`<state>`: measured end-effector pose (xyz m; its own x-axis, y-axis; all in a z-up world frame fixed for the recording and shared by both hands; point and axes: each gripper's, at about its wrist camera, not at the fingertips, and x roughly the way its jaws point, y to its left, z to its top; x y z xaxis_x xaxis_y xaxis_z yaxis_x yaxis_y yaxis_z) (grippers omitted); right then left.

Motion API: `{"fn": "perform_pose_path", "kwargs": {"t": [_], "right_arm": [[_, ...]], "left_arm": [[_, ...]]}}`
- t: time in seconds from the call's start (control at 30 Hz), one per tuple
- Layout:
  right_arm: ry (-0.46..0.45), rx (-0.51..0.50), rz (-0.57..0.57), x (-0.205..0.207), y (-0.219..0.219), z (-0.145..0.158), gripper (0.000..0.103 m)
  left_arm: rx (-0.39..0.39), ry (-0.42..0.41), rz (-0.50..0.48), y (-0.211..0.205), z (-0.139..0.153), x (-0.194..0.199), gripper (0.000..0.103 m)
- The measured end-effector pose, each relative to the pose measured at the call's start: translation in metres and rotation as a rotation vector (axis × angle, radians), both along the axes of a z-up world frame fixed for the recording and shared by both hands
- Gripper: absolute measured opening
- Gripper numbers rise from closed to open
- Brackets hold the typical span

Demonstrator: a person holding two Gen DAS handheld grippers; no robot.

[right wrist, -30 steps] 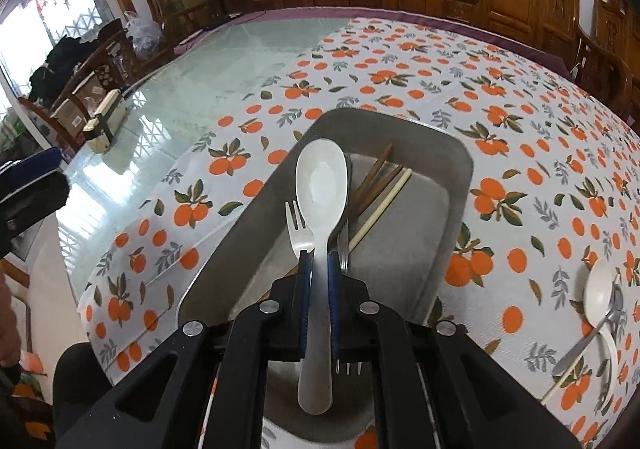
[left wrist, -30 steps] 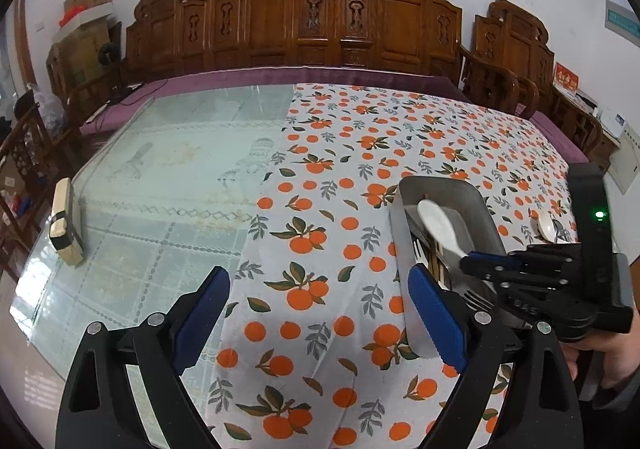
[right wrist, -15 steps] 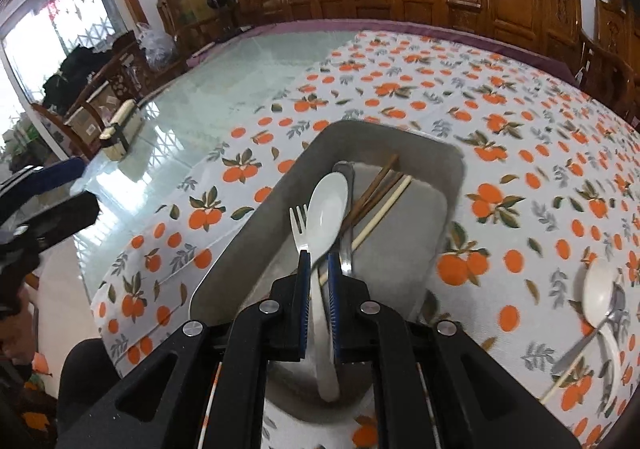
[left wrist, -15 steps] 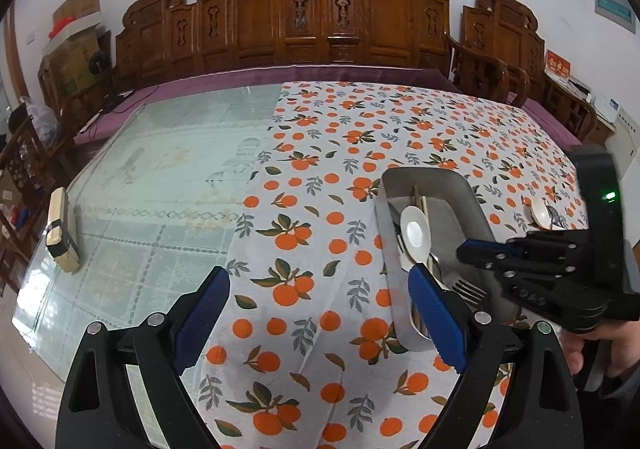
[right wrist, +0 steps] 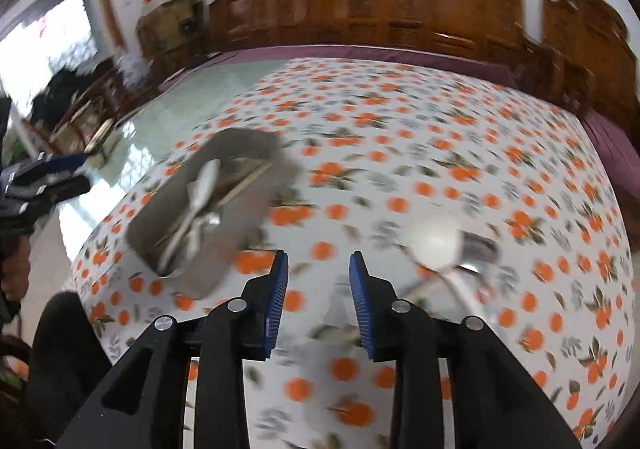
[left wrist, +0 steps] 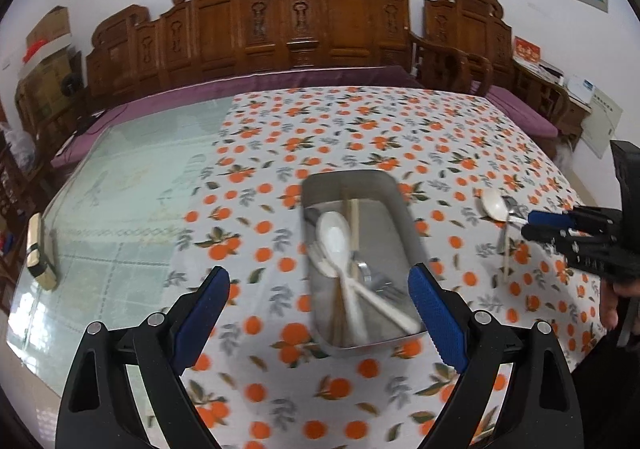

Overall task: Organize utensils
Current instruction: 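Grasp a steel spoon with the left gripper while the right gripper closes on another steel spoon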

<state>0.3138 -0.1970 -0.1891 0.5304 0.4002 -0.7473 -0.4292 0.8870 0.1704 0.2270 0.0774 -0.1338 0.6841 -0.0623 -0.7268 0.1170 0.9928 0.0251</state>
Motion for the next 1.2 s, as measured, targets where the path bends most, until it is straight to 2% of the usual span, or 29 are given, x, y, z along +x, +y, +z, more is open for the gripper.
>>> {"fn": "perform_pose_path", "kwargs": {"t": [0.23,0.47,0.57,0.77,1.03,1.13,1.2], "right_arm": [[-0.002,-0.039,-0.087,0.019,-0.067,-0.022,0.034],[0.0,-0.071,-0.098,0.024,-0.096,-0.042,0.034],[-0.014,-0.119,-0.098,0.026,-0.101,-0.046,0.034],[-0.002,-0.133,-0.114,0.033,-0.116,-0.056,0.034],[0.03,-0.076,-0.145,0.04,-0.133,-0.058,0.034],[0.037,-0.057,-0.157,0.043,-0.137,-0.057,0.034],[0.045,-0.06,-0.166,0.045,-0.138,-0.058,0.034]], "left_arm": [[-0.02,0.02,-0.065,-0.056,-0.011,0.011,0.087],[-0.025,0.049,-0.151,-0.114,-0.03,0.027,0.086],[-0.02,0.077,-0.184,-0.136,-0.042,0.037,0.077],[-0.006,0.137,-0.239,-0.176,-0.072,0.064,0.067],[0.038,0.218,-0.294,-0.219,-0.111,0.096,0.057],[0.055,0.234,-0.299,-0.224,-0.117,0.103,0.049],[0.053,0.241,-0.298,-0.225,-0.118,0.107,0.047]]}}
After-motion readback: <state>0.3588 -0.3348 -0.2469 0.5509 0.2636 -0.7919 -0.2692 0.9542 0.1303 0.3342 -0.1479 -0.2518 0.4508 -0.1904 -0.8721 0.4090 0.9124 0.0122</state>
